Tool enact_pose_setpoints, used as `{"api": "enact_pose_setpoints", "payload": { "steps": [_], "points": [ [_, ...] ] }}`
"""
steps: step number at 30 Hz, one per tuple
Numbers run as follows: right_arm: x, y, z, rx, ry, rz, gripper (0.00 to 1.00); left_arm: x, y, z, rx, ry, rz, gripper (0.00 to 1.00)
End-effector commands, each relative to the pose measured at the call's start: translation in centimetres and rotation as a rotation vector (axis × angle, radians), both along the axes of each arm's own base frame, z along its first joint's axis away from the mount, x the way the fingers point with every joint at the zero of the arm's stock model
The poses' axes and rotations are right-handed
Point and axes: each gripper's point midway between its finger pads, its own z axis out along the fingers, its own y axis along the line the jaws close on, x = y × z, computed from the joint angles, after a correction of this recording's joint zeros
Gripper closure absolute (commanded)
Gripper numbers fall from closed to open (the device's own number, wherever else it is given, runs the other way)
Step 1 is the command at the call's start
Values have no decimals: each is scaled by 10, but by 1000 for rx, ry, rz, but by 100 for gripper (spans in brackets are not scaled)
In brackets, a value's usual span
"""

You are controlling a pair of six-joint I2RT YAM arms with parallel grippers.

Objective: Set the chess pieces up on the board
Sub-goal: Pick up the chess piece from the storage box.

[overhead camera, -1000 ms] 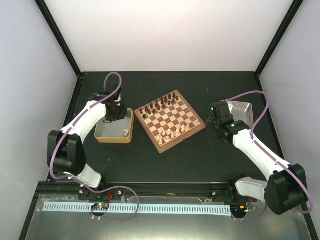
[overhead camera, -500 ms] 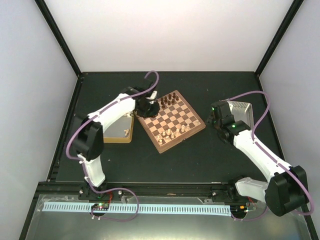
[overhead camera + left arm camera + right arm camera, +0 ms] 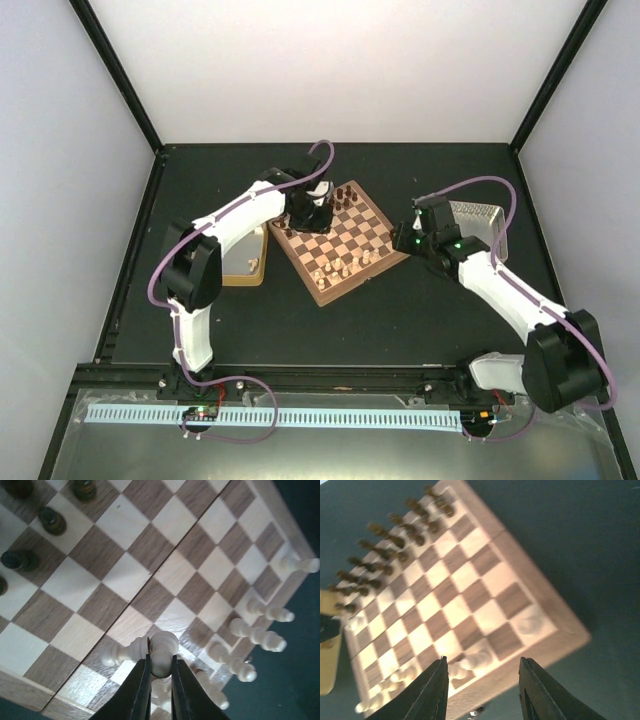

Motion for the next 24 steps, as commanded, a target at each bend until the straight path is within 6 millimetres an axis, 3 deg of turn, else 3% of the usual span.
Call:
{"api": "enact_pose_setpoints", "payload": {
  "steps": [1, 4, 8, 12, 24],
  "points": [
    [13, 56, 32, 162, -98, 264, 59, -3, -16, 21, -88, 41, -8, 91],
    [14, 76, 43, 169, -159, 362, 52, -7, -23, 26, -165, 104, 25, 91],
    [13, 101, 58, 203, -251, 462, 45, -2, -32, 57, -278, 109, 55, 91],
    [10, 120, 69, 255, -344, 526, 45, 3, -32, 86, -359, 121, 121, 91],
    [-7, 135, 86, 309, -592, 560, 47, -3, -44, 155, -595, 122, 196, 91]
  ]
}}
